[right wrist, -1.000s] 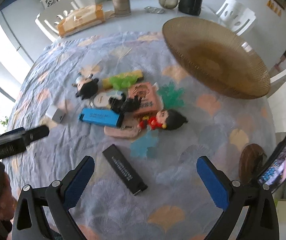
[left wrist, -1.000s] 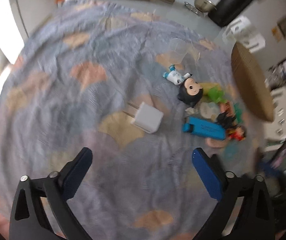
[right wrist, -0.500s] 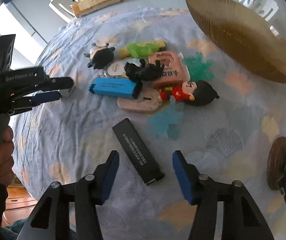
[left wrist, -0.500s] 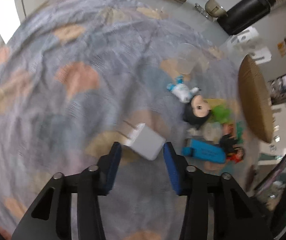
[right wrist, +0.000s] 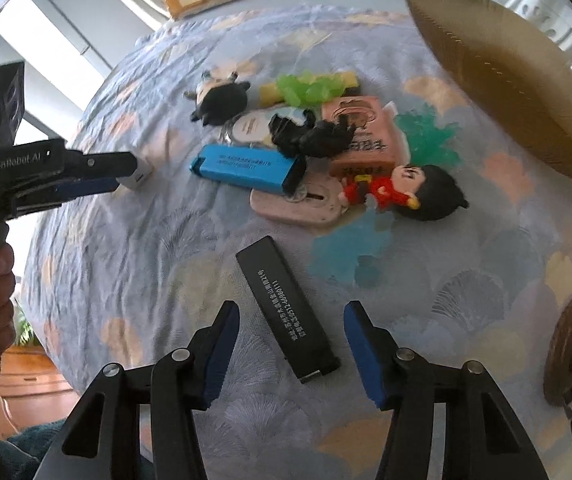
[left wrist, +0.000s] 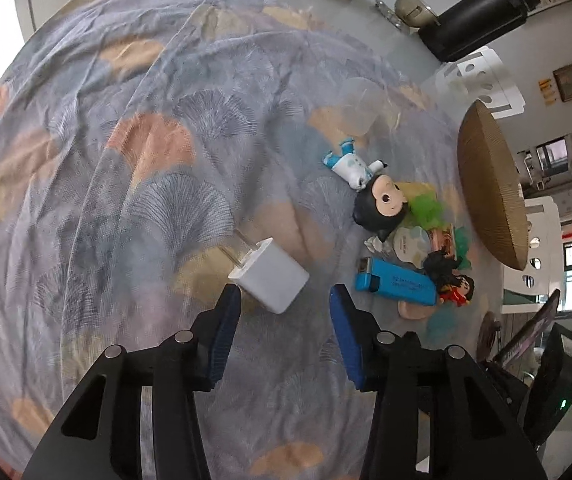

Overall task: Organize rigid objects
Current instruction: 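Move left tool to the white charger while right tool moves to the black USB stick, then close left tool on the white charger while right tool closes on the black USB stick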

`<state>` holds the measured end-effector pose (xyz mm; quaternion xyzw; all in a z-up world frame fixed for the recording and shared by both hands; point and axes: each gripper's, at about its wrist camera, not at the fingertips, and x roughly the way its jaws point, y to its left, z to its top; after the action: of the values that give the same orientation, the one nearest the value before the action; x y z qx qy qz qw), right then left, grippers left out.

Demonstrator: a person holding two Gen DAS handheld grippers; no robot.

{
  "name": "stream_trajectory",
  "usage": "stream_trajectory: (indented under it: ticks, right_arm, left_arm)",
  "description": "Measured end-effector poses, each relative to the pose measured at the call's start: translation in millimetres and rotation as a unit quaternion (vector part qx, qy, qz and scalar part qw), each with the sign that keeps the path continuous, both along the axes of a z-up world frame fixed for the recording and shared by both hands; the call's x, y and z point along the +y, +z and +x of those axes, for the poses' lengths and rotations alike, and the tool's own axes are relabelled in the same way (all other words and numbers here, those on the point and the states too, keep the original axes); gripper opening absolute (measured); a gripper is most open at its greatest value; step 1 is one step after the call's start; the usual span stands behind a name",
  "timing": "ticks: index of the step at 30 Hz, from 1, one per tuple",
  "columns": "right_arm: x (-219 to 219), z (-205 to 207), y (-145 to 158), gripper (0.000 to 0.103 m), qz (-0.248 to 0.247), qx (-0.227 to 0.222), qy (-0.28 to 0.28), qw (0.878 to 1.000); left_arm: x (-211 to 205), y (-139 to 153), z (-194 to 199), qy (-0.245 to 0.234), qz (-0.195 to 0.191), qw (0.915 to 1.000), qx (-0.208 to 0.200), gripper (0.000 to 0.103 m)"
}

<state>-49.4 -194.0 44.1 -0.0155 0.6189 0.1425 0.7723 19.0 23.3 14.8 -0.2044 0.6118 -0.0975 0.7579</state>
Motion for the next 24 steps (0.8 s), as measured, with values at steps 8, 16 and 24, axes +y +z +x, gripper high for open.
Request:
stream_trajectory:
  ticks: [8,16,24]
  right_arm:
    - [45,-7,-5,0.024,-0.067,-0.048,0.082,0.993]
    - [30,7,7,0.024,-0.005,-0.031,0.047,0.998]
    - [4,38,89,0.024,0.043,-0.108,-0.004,0.993]
  left_arm:
    - [-10,1,13,0.003,0.027,0.9992,-0.029,0.034]
    - [-10,18,7,-0.016,0.033,0.9977,-0.057,0.028]
    - [-49,108,32,-0.056,0.009,0.9851,-0.163,0.028]
